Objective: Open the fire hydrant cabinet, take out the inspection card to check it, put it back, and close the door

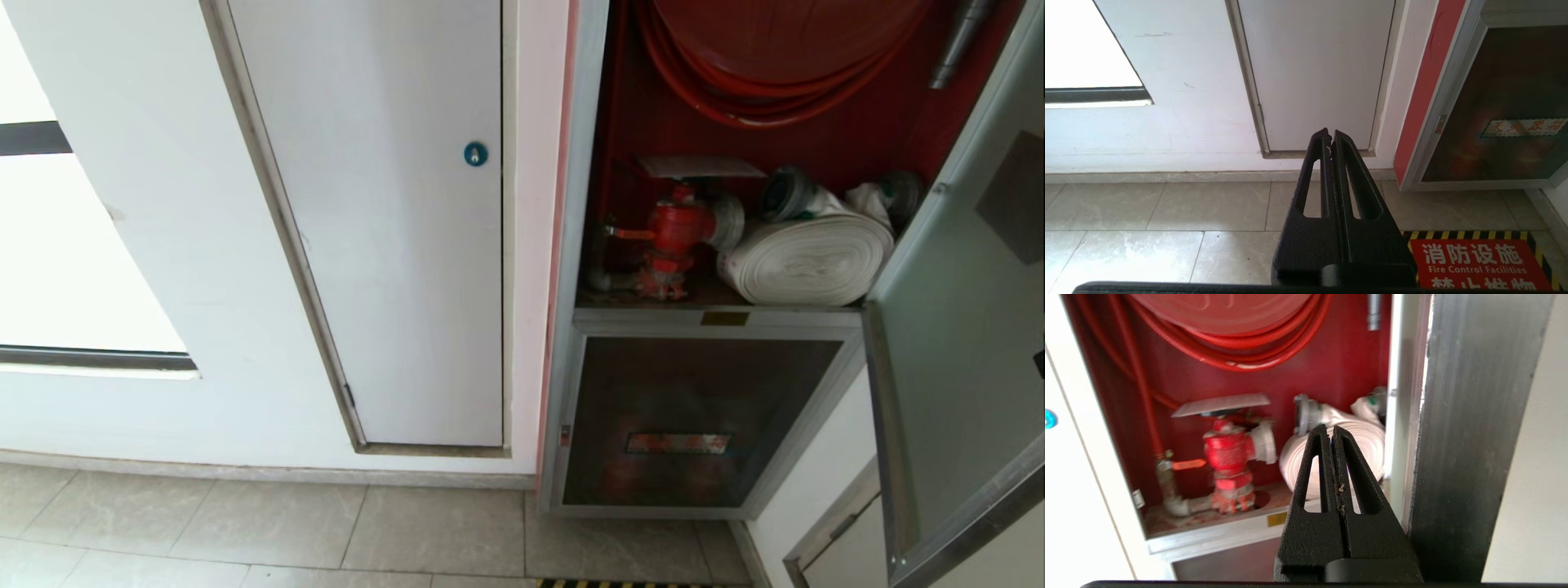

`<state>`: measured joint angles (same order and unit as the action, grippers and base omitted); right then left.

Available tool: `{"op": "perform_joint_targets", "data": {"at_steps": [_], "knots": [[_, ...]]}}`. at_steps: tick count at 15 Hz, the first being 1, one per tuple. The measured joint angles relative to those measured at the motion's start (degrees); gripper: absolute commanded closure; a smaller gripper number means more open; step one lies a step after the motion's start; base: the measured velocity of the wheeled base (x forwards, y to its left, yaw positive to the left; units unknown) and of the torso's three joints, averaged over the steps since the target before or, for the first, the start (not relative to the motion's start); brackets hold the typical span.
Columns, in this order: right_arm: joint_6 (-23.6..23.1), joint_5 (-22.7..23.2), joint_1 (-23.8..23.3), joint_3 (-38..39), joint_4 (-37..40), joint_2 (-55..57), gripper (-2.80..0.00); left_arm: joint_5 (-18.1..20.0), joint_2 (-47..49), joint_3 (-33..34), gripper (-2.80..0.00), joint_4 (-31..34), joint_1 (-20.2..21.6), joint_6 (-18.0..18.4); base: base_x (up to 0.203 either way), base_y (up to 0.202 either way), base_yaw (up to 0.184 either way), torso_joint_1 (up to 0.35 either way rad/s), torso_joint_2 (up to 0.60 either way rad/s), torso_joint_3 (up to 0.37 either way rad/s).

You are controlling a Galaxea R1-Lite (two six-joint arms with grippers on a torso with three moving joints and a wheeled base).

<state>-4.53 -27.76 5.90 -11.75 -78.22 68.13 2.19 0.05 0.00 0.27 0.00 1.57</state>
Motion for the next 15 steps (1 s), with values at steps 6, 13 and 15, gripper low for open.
{"op": "perform_joint_targets", "data": {"at_steps": [6,13,15], "knots": [[-0.1,0.2,-3.4,2.6,-3.3,0.0,0.00,0.0,0.0,0.0,0.00,0.0,0.0,0.0,0.000,0.000,0.000,0.000,0.00,0.000],[0.0,0.1,-6.1,3.5,-3.8,0.1,0.00,0.0,0.0,0.0,0.00,0.0,0.0,0.0,0.000,0.000,0.000,0.000,0.00,0.000],[0.1,0.1,-6.8,3.5,-3.8,0.0,0.00,0.0,0.0,0.0,0.00,0.0,0.0,0.0,0.000,0.000,0.000,0.000,0.00,0.000]]}}
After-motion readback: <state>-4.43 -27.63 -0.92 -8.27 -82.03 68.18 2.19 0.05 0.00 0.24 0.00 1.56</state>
